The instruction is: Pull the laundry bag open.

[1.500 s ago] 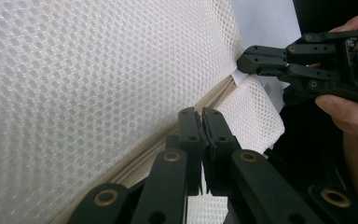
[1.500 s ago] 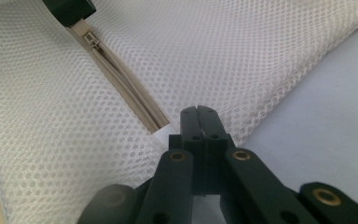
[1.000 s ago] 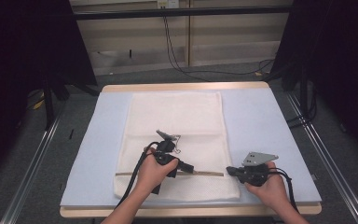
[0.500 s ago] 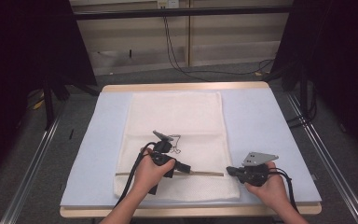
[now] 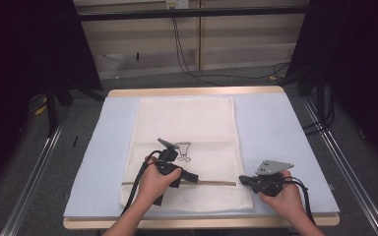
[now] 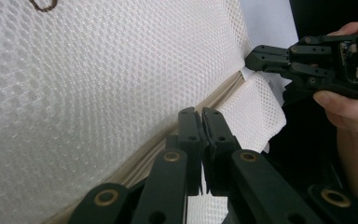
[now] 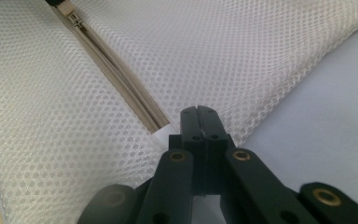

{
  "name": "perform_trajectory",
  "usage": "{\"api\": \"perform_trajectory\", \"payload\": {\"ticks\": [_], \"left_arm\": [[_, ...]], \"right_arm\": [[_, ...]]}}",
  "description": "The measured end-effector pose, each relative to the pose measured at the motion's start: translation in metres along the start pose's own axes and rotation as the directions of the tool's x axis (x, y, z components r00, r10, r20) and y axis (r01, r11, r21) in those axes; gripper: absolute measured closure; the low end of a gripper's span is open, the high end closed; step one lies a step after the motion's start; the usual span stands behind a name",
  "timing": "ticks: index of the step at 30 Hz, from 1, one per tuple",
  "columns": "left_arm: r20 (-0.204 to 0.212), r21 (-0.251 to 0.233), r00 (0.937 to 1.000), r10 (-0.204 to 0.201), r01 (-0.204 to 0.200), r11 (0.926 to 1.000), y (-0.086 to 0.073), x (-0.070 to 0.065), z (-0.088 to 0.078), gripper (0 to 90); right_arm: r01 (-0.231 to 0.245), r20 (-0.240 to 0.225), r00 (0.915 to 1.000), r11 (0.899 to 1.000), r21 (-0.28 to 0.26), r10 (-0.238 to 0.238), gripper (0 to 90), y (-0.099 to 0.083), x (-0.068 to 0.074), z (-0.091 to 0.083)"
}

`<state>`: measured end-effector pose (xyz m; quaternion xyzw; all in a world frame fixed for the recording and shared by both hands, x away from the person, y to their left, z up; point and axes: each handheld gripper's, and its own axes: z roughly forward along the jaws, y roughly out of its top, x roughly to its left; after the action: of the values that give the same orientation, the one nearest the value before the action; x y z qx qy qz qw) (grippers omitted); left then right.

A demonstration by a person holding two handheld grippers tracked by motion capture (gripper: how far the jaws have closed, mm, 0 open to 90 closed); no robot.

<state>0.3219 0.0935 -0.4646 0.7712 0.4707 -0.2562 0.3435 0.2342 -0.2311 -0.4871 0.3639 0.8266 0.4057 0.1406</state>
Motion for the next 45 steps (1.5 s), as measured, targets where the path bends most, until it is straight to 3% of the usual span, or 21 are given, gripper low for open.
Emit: {"api": "perform_trajectory", "payload": {"ticks": [3,6,11,19,21,27,29,30,38,40,45], "left_arm": [[0.023,0.0,0.9996,-0.017,0.017,0.9999,-0.001,0.001,-0.001,87.4],[0.007,0.001,0.9999,-0.008,0.008,1.0,-0.001,0.005,-0.004,87.5],[0.035,-0.001,0.9993,-0.014,0.014,0.9999,-0.003,0.009,-0.011,87.5],[0.012,-0.01,0.9999,0.004,-0.004,0.9999,-0.006,0.011,-0.017,87.5],[0.022,-0.009,0.9997,0.006,-0.005,0.9999,-0.006,0.011,-0.018,87.4],[0.032,-0.018,0.9993,-0.019,0.019,0.9997,-0.008,0.014,-0.023,87.4],[0.02,-0.017,0.9998,-0.007,0.007,0.9998,-0.009,0.017,-0.025,87.5],[0.033,-0.018,0.9992,-0.023,0.023,0.9996,-0.01,0.016,-0.025,87.4],[0.016,-0.017,0.9998,-0.01,0.011,0.9998,-0.011,0.019,-0.031,87.4],[0.031,-0.028,0.9993,-0.021,0.022,0.9994,-0.012,0.019,-0.032,87.4],[0.011,-0.034,0.9998,-0.019,0.02,0.9992,-0.013,0.022,-0.038,87.4]], "right_arm": [[0.001,-0.002,1.0,1.0,0.0,-0.001,90.0,0.0,0.0,0.0],[0.006,0.004,1.0,1.0,0.002,-0.006,90.0,0.0,0.0,0.0],[0.003,0.0,1.0,1.0,-0.001,-0.003,90.0,0.0,0.0,0.0],[0.002,-0.001,1.0,1.0,-0.002,-0.002,90.0,0.0,0.0,0.0],[0.0,-0.002,1.0,1.0,-0.002,0.0,90.0,0.0,0.0,0.0],[-0.001,-0.005,1.0,1.0,-0.002,0.001,90.0,0.0,0.0,0.0],[-0.003,-0.006,1.0,1.0,-0.002,0.003,90.0,0.0,-0.001,0.0],[-0.002,-0.006,1.0,1.0,-0.003,0.002,90.0,0.0,-0.001,0.0],[-0.001,-0.006,1.0,1.0,-0.002,0.001,90.0,0.0,0.0,0.0],[-0.001,-0.006,1.0,1.0,-0.003,0.001,90.0,0.0,-0.001,0.0],[-0.002,-0.006,1.0,1.0,-0.002,0.002,90.0,0.0,-0.001,0.0]]}}
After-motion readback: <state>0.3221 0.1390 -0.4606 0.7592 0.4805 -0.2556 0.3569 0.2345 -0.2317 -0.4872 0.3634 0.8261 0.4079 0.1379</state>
